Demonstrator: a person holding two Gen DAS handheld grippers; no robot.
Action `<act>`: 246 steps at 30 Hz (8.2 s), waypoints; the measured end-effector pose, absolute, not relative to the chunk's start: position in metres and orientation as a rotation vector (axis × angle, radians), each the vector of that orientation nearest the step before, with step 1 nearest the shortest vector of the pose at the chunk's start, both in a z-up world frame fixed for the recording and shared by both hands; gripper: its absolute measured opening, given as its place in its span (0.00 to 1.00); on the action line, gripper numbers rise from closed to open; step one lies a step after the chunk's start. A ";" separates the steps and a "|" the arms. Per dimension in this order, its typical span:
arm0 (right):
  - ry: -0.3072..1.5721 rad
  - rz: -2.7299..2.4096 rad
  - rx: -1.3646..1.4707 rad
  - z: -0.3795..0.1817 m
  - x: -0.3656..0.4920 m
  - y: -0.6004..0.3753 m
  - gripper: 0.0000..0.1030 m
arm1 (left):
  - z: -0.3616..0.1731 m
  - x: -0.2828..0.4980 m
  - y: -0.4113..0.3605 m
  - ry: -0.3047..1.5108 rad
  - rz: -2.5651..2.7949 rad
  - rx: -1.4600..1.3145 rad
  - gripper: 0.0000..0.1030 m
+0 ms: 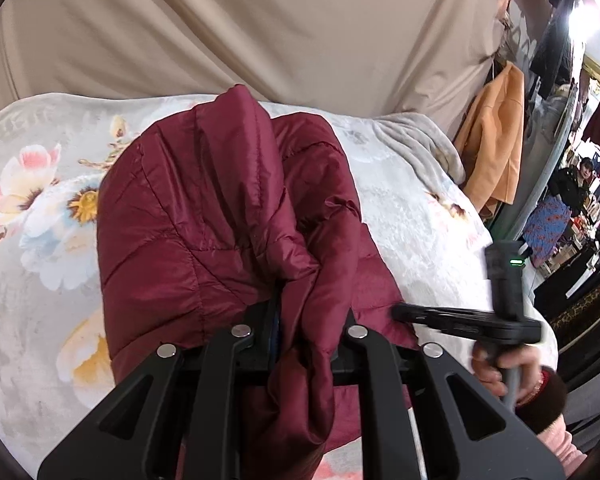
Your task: Fold large clothes
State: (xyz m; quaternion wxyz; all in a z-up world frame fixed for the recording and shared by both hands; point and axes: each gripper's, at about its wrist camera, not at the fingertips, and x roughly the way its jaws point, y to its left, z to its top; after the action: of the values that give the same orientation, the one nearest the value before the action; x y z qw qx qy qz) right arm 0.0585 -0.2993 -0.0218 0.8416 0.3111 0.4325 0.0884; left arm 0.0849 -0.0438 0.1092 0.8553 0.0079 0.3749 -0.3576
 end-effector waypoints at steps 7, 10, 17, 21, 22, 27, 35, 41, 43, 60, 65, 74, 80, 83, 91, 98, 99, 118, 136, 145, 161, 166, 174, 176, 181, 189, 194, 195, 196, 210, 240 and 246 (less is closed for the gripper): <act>0.948 0.284 0.608 -0.043 0.091 -0.267 0.00 | 0.102 0.064 -0.093 0.797 -0.813 0.136 0.13; 0.941 0.292 0.625 -0.044 0.092 -0.266 0.00 | 0.089 0.054 -0.134 0.814 -0.856 0.209 0.13; 0.925 0.184 0.659 -0.020 0.023 -0.325 0.00 | 0.029 0.064 -0.186 0.928 -0.823 0.262 0.13; 0.838 0.069 0.643 0.001 -0.027 -0.346 0.13 | 0.011 0.064 -0.197 0.916 -0.789 0.279 0.16; 0.828 0.067 0.652 0.001 -0.029 -0.349 0.13 | 0.009 0.064 -0.199 0.911 -0.781 0.281 0.16; 0.743 0.055 0.638 0.030 -0.045 -0.346 0.13 | 0.027 0.056 -0.181 0.910 -0.853 0.170 0.32; 0.614 0.171 0.562 0.063 -0.023 -0.312 0.47 | 0.122 0.029 -0.059 0.668 -0.880 -0.031 0.73; 0.669 0.136 0.490 0.060 -0.004 -0.266 0.63 | 0.094 0.044 -0.013 0.744 -0.675 -0.030 0.74; 0.712 0.093 0.452 0.047 0.000 -0.255 0.63 | 0.078 0.049 -0.010 0.789 -0.646 -0.030 0.74; 0.780 0.049 0.770 -0.030 -0.029 -0.313 0.13 | 0.012 0.032 -0.065 0.748 -0.539 0.262 0.82; 0.637 -0.140 0.494 0.050 -0.041 -0.296 0.25 | 0.014 0.032 -0.065 0.747 -0.531 0.256 0.84; 0.580 -0.173 0.277 0.097 0.057 -0.269 0.18 | 0.014 0.032 -0.068 0.751 -0.515 0.264 0.87; 0.745 -0.262 0.291 0.025 0.118 -0.288 0.13 | 0.014 0.032 -0.068 0.746 -0.521 0.265 0.91; 0.757 -0.243 0.349 0.004 0.125 -0.295 0.12 | 0.016 0.030 -0.072 0.731 -0.528 0.271 0.93; 0.788 -0.180 0.472 0.003 0.121 -0.311 0.12 | 0.019 0.032 -0.073 0.763 -0.528 0.272 0.95; 0.760 -0.101 0.295 0.067 0.018 -0.270 0.24 | 0.046 0.034 -0.037 0.753 -0.510 0.191 0.95; 0.777 -0.091 0.281 0.065 0.007 -0.264 0.24 | 0.047 0.034 -0.035 0.754 -0.508 0.187 0.95; 0.798 -0.155 0.489 0.019 -0.030 -0.285 0.50 | 0.046 0.052 -0.041 0.841 -0.479 0.137 0.95; 0.873 0.069 0.731 -0.017 0.020 -0.304 0.25 | 0.038 0.103 -0.046 0.919 -0.660 0.022 0.66; 0.560 0.165 0.465 0.115 0.034 -0.255 0.17 | 0.153 0.096 -0.010 0.562 -0.684 0.065 0.40; 0.733 0.097 0.579 -0.013 0.160 -0.249 0.34 | 0.036 0.182 0.060 0.655 -0.489 0.058 0.47; 0.619 0.044 0.398 0.045 0.128 -0.234 0.27 | 0.074 0.151 0.063 0.573 -0.471 0.066 0.56; 0.790 0.001 0.202 -0.002 0.140 -0.180 0.00 | 0.021 0.142 0.035 0.722 -0.368 0.110 0.60; 0.806 -0.010 0.183 -0.015 0.135 -0.176 0.00 | 0.013 0.137 0.034 0.730 -0.348 0.123 0.64; 0.783 -0.042 0.164 -0.016 0.133 -0.173 0.00 | 0.003 0.134 0.035 0.710 -0.312 0.082 0.72; 0.698 -0.173 0.096 0.004 0.083 -0.145 0.24 | 0.000 0.106 0.045 0.712 -0.228 0.029 0.91; 0.747 -0.202 0.070 -0.015 0.064 -0.128 0.44 | -0.003 0.089 0.042 0.701 -0.211 0.069 0.91; 0.758 -0.204 0.083 -0.017 0.062 -0.127 0.44 | -0.005 0.086 0.039 0.708 -0.213 0.087 0.91; 0.760 -0.208 0.094 -0.017 0.060 -0.127 0.44 | -0.006 0.083 0.037 0.713 -0.213 0.097 0.91; 0.785 -0.280 0.130 -0.026 0.052 -0.139 0.48 | -0.010 0.059 0.019 0.688 -0.186 0.196 0.94; 0.780 -0.311 0.134 -0.026 0.050 -0.137 0.49 | -0.012 0.060 0.018 0.686 -0.187 0.211 0.94; 0.779 -0.314 0.133 -0.026 0.050 -0.138 0.49 | -0.012 0.060 0.018 0.684 -0.186 0.214 0.94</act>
State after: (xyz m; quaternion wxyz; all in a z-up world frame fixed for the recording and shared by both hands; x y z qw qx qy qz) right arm 0.0503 -0.1378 -0.0257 0.9109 0.0645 0.3780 -0.1525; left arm 0.0596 0.0176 -0.0124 0.9322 0.1044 0.3343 -0.0911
